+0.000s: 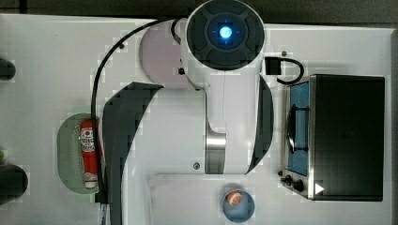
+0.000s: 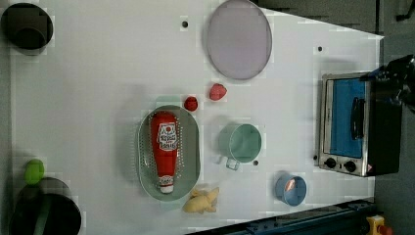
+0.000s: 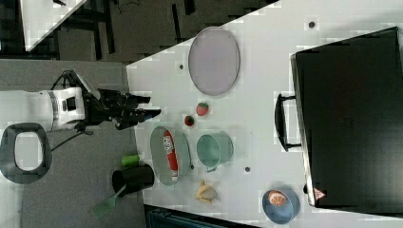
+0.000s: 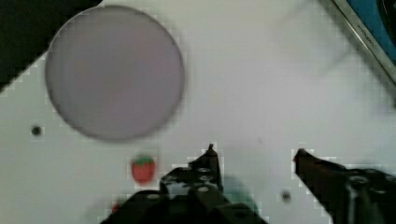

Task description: Pick ketchup from strainer and place it on the table

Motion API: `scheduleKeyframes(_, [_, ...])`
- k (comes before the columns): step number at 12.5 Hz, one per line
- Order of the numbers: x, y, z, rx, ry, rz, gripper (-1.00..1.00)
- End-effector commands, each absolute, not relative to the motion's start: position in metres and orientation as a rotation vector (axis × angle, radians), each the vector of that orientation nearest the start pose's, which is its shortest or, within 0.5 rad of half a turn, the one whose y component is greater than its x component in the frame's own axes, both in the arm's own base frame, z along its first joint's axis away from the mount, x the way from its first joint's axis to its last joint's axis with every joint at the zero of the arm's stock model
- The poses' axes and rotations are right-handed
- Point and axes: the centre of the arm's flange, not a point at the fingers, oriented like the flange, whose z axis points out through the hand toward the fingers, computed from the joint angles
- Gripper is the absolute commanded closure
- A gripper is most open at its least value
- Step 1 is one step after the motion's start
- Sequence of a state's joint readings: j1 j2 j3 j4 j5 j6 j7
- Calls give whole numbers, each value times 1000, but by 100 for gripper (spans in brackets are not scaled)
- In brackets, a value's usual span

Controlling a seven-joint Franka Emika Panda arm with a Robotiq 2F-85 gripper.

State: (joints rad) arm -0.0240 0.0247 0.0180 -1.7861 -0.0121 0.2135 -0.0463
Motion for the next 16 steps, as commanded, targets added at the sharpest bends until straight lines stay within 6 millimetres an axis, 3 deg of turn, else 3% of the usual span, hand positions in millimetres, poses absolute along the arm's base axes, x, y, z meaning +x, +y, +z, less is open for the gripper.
scheduleKeyframes(1, [488, -26, 598, -2786, 1463, 20, -59])
scheduleKeyframes(3, [491, -3, 594, -2824, 1408, 22, -99])
scheduleKeyframes(9, [492, 124, 564, -3024, 1080, 69, -100])
scheduleKeyframes(13, [478, 215, 539, -3115, 816, 61, -100])
scheduleKeyframes(16, [466, 268, 517, -3139, 655, 59, -100])
